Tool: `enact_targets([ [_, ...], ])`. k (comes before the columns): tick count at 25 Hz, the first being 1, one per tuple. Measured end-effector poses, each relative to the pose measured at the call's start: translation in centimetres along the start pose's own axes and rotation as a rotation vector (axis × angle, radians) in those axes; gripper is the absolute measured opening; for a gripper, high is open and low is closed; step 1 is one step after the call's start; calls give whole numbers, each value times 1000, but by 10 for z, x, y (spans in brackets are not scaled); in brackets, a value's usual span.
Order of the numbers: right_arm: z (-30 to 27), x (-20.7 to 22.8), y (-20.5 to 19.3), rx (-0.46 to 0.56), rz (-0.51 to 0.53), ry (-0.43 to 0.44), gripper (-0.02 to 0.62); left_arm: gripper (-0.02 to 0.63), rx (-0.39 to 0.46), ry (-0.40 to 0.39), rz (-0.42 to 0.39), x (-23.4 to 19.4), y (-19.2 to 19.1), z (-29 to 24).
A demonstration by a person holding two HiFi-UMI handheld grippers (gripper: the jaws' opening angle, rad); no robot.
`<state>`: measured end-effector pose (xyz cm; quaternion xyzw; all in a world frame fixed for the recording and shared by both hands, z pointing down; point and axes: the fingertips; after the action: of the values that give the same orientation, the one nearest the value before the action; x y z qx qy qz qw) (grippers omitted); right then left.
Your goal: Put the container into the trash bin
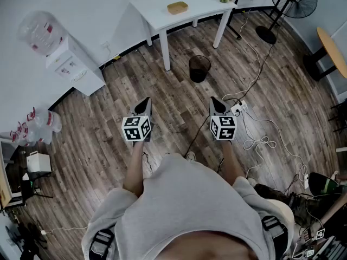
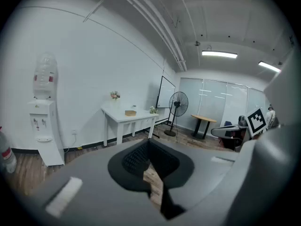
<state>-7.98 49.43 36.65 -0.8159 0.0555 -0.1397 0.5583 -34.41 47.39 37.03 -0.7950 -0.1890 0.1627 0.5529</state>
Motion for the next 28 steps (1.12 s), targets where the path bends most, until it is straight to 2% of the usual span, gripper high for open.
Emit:
enact_targets([
  [17,5,10,-1,8,-14,36,14,12,2,-22,10,24,-1,-8],
  [19,7,12,-3,10,-10,44,14,144,0,-44,22,32,-2,-10],
  [20,8,13,-3,13,-11,47,14,160,3,-52,26,36,-2,-11],
  [23,12,18,-3,24,-18,59,15,183,18,-59,29,46,-1,-14],
  [28,10,27,-7,4,-5,70,15,184,48,-53,25,56,2,-19],
])
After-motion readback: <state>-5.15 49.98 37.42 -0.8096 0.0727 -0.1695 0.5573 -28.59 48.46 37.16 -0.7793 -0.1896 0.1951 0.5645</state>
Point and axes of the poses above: the fingertips, and each gripper's own axes: z backward along the fingers, x to its right, y out of its top, and after that the axes turned 8 degrees about -z, right-handed
